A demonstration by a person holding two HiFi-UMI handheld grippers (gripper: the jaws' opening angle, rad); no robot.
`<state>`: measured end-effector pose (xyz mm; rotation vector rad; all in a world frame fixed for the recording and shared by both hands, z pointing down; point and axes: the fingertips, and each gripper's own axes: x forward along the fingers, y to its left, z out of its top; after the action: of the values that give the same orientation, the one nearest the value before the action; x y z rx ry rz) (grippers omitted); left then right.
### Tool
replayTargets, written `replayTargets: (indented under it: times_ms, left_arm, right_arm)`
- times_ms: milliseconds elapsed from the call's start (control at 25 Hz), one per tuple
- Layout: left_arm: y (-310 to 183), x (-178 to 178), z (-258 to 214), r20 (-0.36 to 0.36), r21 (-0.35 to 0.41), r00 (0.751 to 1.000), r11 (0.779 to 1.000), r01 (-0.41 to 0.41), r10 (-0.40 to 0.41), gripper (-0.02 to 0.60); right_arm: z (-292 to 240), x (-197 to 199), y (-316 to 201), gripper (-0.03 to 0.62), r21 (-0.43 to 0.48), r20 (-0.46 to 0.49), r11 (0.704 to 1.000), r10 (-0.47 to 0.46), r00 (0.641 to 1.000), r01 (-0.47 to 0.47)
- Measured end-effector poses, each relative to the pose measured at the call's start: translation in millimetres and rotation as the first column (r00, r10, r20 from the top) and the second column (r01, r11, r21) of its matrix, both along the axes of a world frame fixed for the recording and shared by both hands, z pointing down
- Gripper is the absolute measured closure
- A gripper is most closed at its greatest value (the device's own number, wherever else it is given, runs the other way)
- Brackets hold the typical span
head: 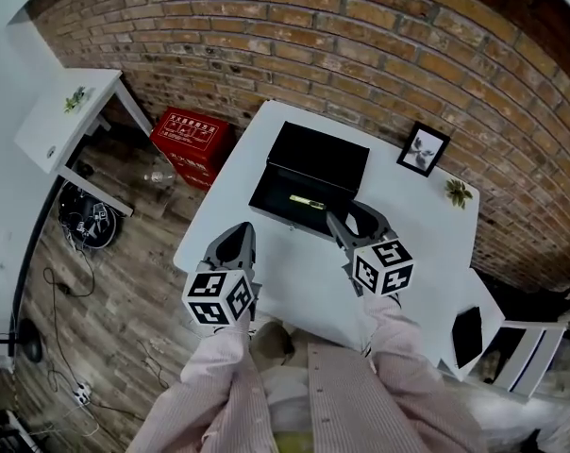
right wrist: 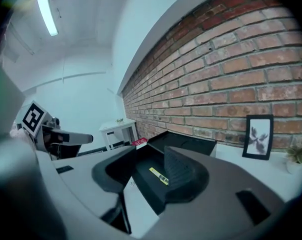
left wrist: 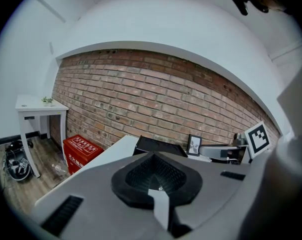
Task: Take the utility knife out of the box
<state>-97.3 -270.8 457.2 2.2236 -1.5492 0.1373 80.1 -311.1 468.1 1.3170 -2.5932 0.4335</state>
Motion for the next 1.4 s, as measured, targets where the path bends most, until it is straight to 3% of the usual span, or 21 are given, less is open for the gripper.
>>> replayTargets:
  times_ms: [360,600,880,1400]
  left_arm:
    - [-29.0,0.3,14.1,0.004,-0.033,1.000,0.999,-0.031,0.031,0.589]
    - [-48.0,5.7,32.1,-0.011,-0.080,0.997,0.993,-0.082,0.082,0.589]
    - [-67.2,16.3,52.3,-0.034,-0.133,0.989,0.980,-0.149,0.146,0.589]
    - [-84.7,21.6,70.6,-0.074,-0.174,0.981,0.966,-0.189,0.178,0.589]
  right_arm:
    - [23.1,-23.2,-29.9,0.418,-0.042,-0.107,0.994,-0.106,0.989,0.102]
    - [48.2,-40.0,-42.4,0.418,-0.113,-0.215,0.977,-0.200,0.956,0.179]
    - [81.9,-57.2,-52.4,0.418,-0.224,-0.338,0.937,-0.333,0.880,0.269]
    - [129.4,-71.8,-60.5,0.419,-0.421,-0.466,0.852,-0.498,0.731,0.312]
